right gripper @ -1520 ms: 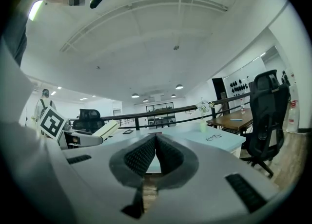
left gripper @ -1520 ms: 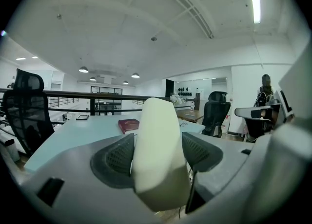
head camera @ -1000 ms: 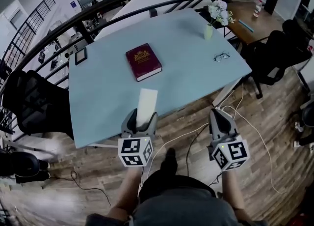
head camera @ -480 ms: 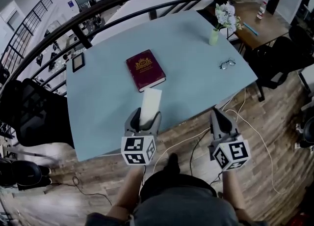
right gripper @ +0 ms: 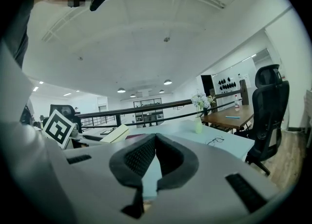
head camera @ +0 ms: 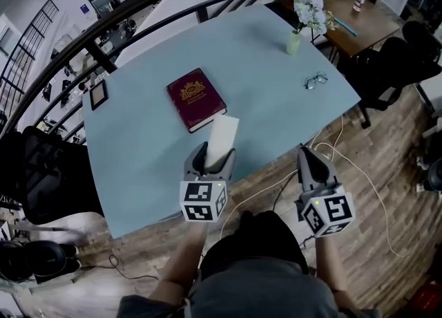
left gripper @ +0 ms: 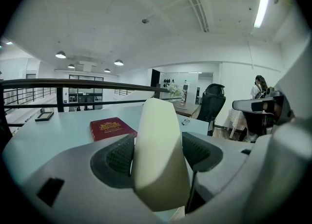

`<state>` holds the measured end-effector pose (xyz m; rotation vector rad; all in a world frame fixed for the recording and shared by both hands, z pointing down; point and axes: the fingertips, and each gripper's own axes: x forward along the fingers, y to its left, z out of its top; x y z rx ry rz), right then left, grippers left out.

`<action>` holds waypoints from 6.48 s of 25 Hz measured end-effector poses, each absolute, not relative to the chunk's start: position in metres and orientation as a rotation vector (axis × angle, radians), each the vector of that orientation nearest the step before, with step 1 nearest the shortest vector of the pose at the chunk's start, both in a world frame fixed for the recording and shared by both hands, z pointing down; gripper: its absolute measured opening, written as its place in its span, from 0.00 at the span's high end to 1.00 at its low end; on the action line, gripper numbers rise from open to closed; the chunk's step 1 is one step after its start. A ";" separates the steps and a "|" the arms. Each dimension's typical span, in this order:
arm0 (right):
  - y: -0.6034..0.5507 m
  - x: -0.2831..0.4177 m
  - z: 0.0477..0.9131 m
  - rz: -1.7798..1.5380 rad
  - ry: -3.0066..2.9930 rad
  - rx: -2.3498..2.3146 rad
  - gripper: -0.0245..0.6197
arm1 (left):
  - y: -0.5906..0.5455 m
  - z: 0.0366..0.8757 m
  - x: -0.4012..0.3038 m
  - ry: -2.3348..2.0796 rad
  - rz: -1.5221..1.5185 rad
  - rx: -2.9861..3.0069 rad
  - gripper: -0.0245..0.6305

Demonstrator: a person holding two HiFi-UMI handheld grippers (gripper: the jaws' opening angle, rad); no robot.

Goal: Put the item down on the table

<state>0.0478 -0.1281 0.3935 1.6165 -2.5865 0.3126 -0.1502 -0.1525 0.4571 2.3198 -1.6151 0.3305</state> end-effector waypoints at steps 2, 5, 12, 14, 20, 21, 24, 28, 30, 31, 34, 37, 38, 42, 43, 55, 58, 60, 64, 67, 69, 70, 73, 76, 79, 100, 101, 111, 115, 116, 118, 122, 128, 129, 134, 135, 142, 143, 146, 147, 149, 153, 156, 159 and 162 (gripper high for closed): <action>-0.132 0.053 0.396 0.318 -2.578 1.622 0.96 | -0.161 0.462 -0.142 -1.600 0.343 2.329 0.49; -0.143 0.061 0.398 0.312 -2.577 1.632 0.96 | -0.175 0.468 -0.130 -1.584 0.357 2.342 0.49; -0.170 0.067 0.392 0.297 -2.602 1.611 0.96 | -0.205 0.474 -0.111 -1.559 0.395 2.352 0.49; -0.180 0.069 0.392 0.296 -2.604 1.601 0.96 | -0.217 0.478 -0.105 -1.559 0.405 2.354 0.49; -0.204 0.076 0.398 0.311 -2.600 1.590 0.96 | -0.251 0.502 -0.087 -1.530 0.487 2.357 0.49; -0.208 0.077 0.399 0.315 -2.597 1.591 0.96 | -0.256 0.505 -0.084 -1.524 0.503 2.357 0.49; -0.217 0.084 0.401 0.328 -2.589 1.601 0.96 | -0.270 0.516 -0.075 -1.508 0.535 2.352 0.49; -0.224 0.092 0.404 0.343 -2.576 1.619 0.96 | -0.286 0.531 -0.064 -1.489 0.589 2.345 0.49; -0.227 0.095 0.406 0.351 -2.567 1.627 0.96 | -0.293 0.538 -0.060 -1.482 0.617 2.340 0.49; -0.228 0.097 0.407 0.354 -2.563 1.630 0.96 | -0.296 0.542 -0.059 -1.478 0.630 2.335 0.49; -0.229 0.102 0.408 0.358 -2.551 1.638 0.96 | -0.302 0.553 -0.055 -1.465 0.660 2.320 0.49; -0.230 0.105 0.408 0.357 -2.544 1.648 0.96 | -0.307 0.566 -0.052 -1.452 0.691 2.303 0.49; -0.230 0.105 0.409 0.358 -2.542 1.650 0.96 | -0.308 0.572 -0.052 -1.447 0.701 2.293 0.49; -0.231 0.107 0.409 0.361 -2.540 1.655 0.96 | -0.313 0.585 -0.052 -1.447 0.726 2.266 0.49; -0.231 0.108 0.409 0.362 -2.540 1.656 0.96 | -0.314 0.587 -0.051 -1.448 0.730 2.261 0.49; -0.231 0.116 0.410 0.363 -2.541 1.664 0.96 | -0.323 0.610 -0.044 -1.414 0.810 2.223 0.49; -0.230 0.117 0.409 0.364 -2.540 1.665 0.96 | -0.323 0.613 -0.044 -1.410 0.841 2.213 0.49; -0.230 0.118 0.408 0.363 -2.542 1.666 0.96 | -0.323 0.614 -0.044 -1.408 0.856 2.197 0.49; -0.233 0.119 0.407 0.367 -2.545 1.664 0.96 | -0.326 0.617 -0.044 -1.397 0.868 2.174 0.49; -0.234 0.117 0.408 0.371 -2.552 1.659 0.96 | -0.325 0.618 -0.044 -1.368 0.862 2.164 0.49; -0.234 0.114 0.408 0.377 -2.557 1.655 0.96 | -0.326 0.618 -0.042 -1.346 0.858 2.155 0.49; -0.234 0.113 0.408 0.382 -2.560 1.653 0.96 | -0.326 0.618 -0.042 -1.341 0.857 2.152 0.49; -0.234 0.110 0.408 0.392 -2.567 1.651 0.96 | -0.326 0.618 -0.042 -1.344 0.857 2.151 0.49; -0.234 0.109 0.407 0.387 -2.570 1.656 0.96 | -0.328 0.620 -0.043 -1.348 0.856 2.148 0.49; -0.232 0.108 0.409 0.399 -2.571 1.659 0.96 | -0.328 0.621 -0.044 -1.348 0.858 2.143 0.49; -0.222 0.112 0.403 0.390 -2.570 1.685 0.96 | -0.322 0.574 -0.043 -1.425 0.771 2.257 0.49; -0.223 0.113 0.403 0.388 -2.571 1.689 0.96 | -0.321 0.570 -0.042 -1.419 0.756 2.269 0.49; -0.230 0.117 0.394 0.351 -2.584 1.719 0.96 | -0.308 0.490 -0.053 -1.530 0.544 2.421 0.59; -0.233 0.117 0.390 0.343 -2.596 1.718 0.96 | -0.301 0.460 -0.061 -1.593 0.436 2.451 0.67; -0.234 0.116 0.389 0.341 -2.599 1.715 0.96 | -0.298 0.454 -0.063 -1.602 0.408 2.449 0.69; -0.236 0.114 0.387 0.333 -2.606 1.708 0.96 | -0.294 0.445 -0.069 -1.617 0.355 2.442 0.72; -0.239 0.110 0.385 0.320 -2.620 1.693 0.96 | -0.284 0.432 -0.082 -1.650 0.286 2.427 0.77; -0.243 0.100 0.381 0.300 -2.643 1.661 0.96 | -0.271 0.422 -0.102 -1.684 0.212 2.391 0.86; -0.243 0.098 0.380 0.296 -2.647 1.656 0.96 | -0.270 0.421 -0.105 -1.688 0.210 2.385 0.86; -0.244 0.093 0.377 0.288 -2.660 1.639 0.96 | -0.261 0.417 -0.118 -1.721 0.186 2.362 0.92; -0.243 0.092 0.377 0.285 -2.663 1.636 0.96 | -0.259 0.415 -0.121 -1.728 0.176 2.360 0.93; -0.242 0.084 0.373 0.258 -2.676 1.616 0.96 | -0.245 0.405 -0.134 -1.762 0.105 2.336 0.95; -0.242 0.083 0.373 0.252 -2.678 1.613 0.96 | -0.244 0.405 -0.135 -1.767 0.100 2.332 0.95; -0.242 0.079 0.372 0.232 -2.683 1.598 0.96 | -0.239 0.405 -0.141 -1.783 0.091 2.321 0.95; -0.241 0.077 0.372 0.226 -2.686 1.591 0.96 | -0.237 0.405 -0.142 -1.787 0.084 2.317 0.95; -0.241 0.074 0.371 0.218 -2.694 1.573 0.96 | -0.235 0.403 -0.146 -1.795 0.064 2.307 0.95; -0.241 0.068 0.369 0.194 -2.701 1.543 0.96 | -0.232 0.399 -0.154 -1.819 0.046 2.288 0.95; -0.242 0.063 0.369 0.180 -2.709 1.526 0.96 | -0.229 0.400 -0.159 -1.836 0.052 2.278 0.95; -0.243 0.061 0.368 0.174 -2.716 1.515 0.96 | -0.226 0.401 -0.161 -1.848 0.055 2.268 0.95; -0.243 0.060 0.369 0.173 -2.716 1.511 0.96 | -0.224 0.402 -0.164 -1.855 0.054 2.263 0.95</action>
